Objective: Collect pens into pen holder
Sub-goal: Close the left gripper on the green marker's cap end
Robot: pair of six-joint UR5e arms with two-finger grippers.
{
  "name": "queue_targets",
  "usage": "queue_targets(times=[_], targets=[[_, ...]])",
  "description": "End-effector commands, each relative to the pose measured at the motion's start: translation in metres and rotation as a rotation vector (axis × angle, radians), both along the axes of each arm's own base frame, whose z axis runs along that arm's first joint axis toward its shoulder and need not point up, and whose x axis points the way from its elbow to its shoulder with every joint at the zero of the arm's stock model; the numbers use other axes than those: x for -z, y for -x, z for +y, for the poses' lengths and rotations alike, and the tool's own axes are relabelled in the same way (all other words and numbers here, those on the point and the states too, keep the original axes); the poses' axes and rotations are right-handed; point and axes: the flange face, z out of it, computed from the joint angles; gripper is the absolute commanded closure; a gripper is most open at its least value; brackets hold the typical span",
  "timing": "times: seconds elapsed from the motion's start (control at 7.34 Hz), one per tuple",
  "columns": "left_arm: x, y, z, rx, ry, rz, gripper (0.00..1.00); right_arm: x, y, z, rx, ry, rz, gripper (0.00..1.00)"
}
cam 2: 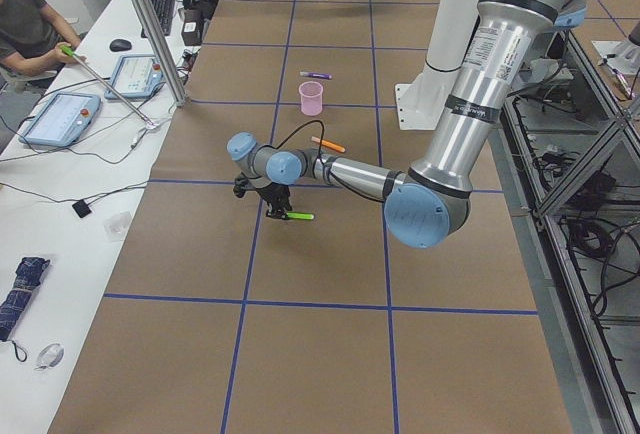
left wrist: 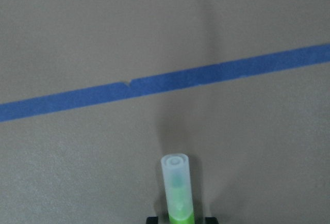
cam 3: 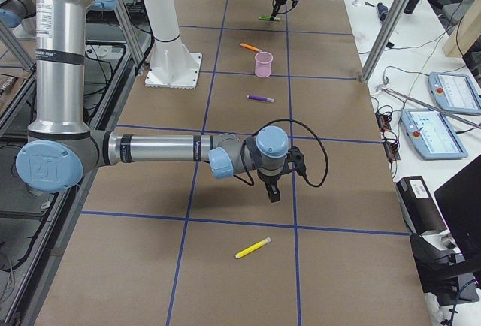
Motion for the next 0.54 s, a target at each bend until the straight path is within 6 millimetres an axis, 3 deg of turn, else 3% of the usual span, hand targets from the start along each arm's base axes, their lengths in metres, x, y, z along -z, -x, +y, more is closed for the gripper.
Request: queue_targets(times=[0.0, 0.14, 0.27, 0.41], targets=[[-0.0022, -0.0014, 0.0005, -0.002, 0.001, -0.002, 0.63, 0.0000, 0.0000, 0.0000, 0.000, 0.000, 0.000, 0.01], [-0.0022, -0.0022, 0.0010, -0.004, 0.001, -0.002, 0.67, 0.0000, 0.0000, 0.0000, 0.000, 0.000, 0.000, 0.01], [-0.0023, -0.0023, 0.0011, -0.004, 0.003, -0.002, 1.00, 0.0000, 0.0000, 0.0000, 0.000, 0.000, 0.000, 0.01], [-0.0008, -0.0024, 0.0009, -0.005, -0.004, 0.003, 1.00, 0.0008, 0.0000, 0.0000, 0.000, -0.001, 0.000, 0.01]])
